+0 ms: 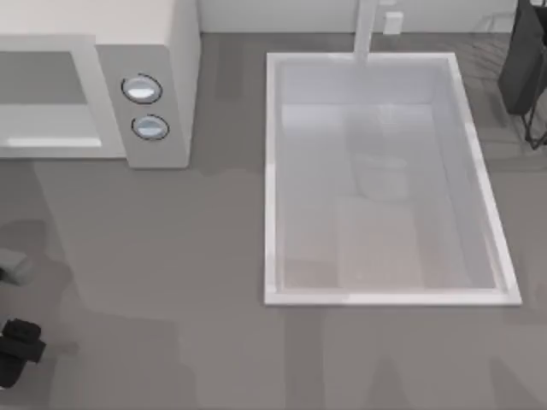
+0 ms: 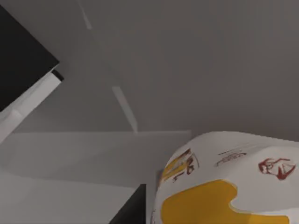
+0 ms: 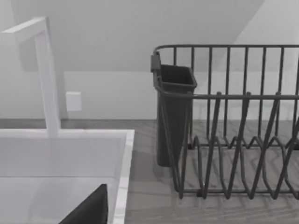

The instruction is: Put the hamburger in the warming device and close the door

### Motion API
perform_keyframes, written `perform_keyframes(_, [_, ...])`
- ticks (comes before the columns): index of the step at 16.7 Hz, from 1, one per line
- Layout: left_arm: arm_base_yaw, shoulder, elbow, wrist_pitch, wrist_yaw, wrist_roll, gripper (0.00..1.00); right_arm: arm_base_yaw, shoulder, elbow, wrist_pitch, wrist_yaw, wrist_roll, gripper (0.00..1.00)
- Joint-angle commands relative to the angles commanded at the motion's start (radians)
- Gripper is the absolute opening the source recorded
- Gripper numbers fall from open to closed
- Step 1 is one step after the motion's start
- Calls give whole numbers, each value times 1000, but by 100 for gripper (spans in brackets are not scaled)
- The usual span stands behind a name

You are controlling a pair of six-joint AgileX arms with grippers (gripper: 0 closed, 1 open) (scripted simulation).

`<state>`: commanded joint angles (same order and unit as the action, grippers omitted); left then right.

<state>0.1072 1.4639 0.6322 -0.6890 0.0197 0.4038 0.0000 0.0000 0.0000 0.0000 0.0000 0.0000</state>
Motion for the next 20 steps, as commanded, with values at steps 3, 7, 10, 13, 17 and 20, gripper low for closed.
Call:
perform_keyframes(3, [-4,-43,82,-135,0,2,0,0,0,0,0,0,0,100])
perform_keyframes(7, [-4,-122,206,-361,0,-4,0,0,0,0,0,0,0,100])
perform_keyframes(10, [-4,-164,258,-428,0,-9,0,0,0,0,0,0,0,100])
perform_keyframes(13, [-4,-166,260,-430,0,-9,0,0,0,0,0,0,0,100])
perform_keyframes(17, [1,-146,266,-396,3,-15,0,0,0,0,0,0,0,100])
perform_keyframes(20, [11,-81,293,-271,15,-38,0,0,0,0,0,0,0,100])
